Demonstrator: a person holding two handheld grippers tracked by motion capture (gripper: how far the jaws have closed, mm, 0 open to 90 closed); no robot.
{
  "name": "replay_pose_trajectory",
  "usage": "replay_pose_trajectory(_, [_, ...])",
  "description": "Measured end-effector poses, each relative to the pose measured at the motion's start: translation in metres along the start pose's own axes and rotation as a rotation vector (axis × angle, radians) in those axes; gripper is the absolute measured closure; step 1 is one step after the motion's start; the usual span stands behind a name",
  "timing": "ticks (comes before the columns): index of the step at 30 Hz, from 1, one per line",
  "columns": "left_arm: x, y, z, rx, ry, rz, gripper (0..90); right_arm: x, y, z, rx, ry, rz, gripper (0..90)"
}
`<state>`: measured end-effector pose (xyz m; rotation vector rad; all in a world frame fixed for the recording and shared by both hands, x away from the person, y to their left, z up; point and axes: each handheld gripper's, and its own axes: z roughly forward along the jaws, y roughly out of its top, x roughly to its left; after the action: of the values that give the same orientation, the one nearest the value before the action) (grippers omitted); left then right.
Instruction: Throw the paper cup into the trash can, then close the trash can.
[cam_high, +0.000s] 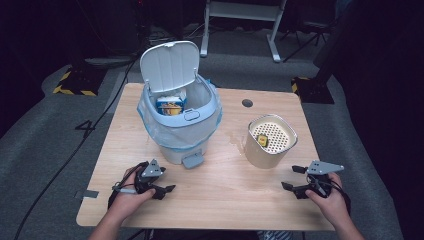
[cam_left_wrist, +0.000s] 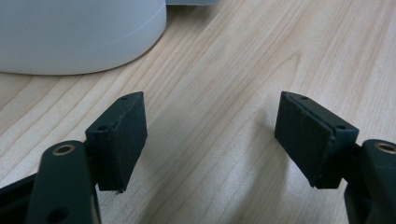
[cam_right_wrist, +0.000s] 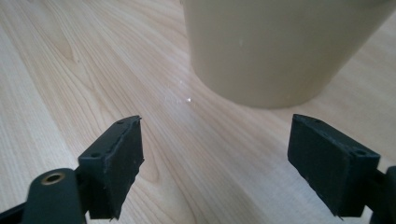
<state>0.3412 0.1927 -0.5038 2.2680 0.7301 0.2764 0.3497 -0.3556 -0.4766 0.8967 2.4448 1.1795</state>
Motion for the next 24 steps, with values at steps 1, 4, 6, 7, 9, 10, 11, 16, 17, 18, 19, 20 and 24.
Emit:
replay_pose_trajectory(1, [-0.001,0.0,0.0,0.001,0.009,-0.008,24.2,0.0,-0.004,0.003,0.001,0.0,0.008,17.9])
replay_pose_trajectory(4, [-0.002,0.0,0.0,0.001,0.022,-0.021,23.0,-0.001,-0.013,0.01,0.018,-0.017,0.011,17.6])
replay_pose_trajectory(6, [-0.002,0.0,0.0,0.001,0.023,-0.023,23.0,0.0,-0.017,0.014,0.032,-0.026,0.012,17.5])
replay_pose_trajectory(7, [-0.003,0.0,0.0,0.001,0.025,-0.026,23.0,0.0,-0.019,0.016,0.043,-0.026,0.009,17.6])
replay_pose_trajectory(9, [-0.003,-0.001,0.0,0.002,0.028,-0.029,23.0,0.001,-0.021,0.019,0.064,-0.03,0.001,16.4])
replay_pose_trajectory(10, [-0.003,-0.001,-0.001,0.002,0.031,-0.031,23.0,0.001,-0.02,0.019,0.064,-0.032,0.001,16.2])
replay_pose_trajectory(11, [-0.003,-0.001,-0.001,0.002,0.032,-0.031,23.0,0.001,-0.02,0.019,0.066,-0.031,0.002,15.8])
replay_pose_trajectory(16, [-0.003,-0.002,-0.002,-0.005,0.042,-0.045,24.9,0.002,-0.019,0.021,0.068,-0.04,0.009,14.8])
replay_pose_trajectory(17, [-0.003,-0.002,-0.003,-0.005,0.039,-0.05,27.3,0.002,-0.019,0.021,0.068,-0.04,0.009,14.8])
replay_pose_trajectory(18, [-0.002,-0.002,-0.004,-0.002,0.035,-0.063,28.4,0.002,-0.019,0.021,0.068,-0.04,0.009,14.8])
replay_pose_trajectory(19, [-0.002,-0.002,-0.007,0.0,0.028,-0.082,29.8,0.002,-0.019,0.021,0.068,-0.04,0.009,14.8])
replay_pose_trajectory(20, [-0.001,-0.003,-0.009,0.0,0.024,-0.089,30.6,0.002,-0.019,0.021,0.067,-0.041,0.009,14.8])
replay_pose_trajectory(24, [-0.001,-0.001,-0.018,0.01,0.014,-0.084,31.0,0.002,-0.019,0.021,0.067,-0.04,0.009,14.8])
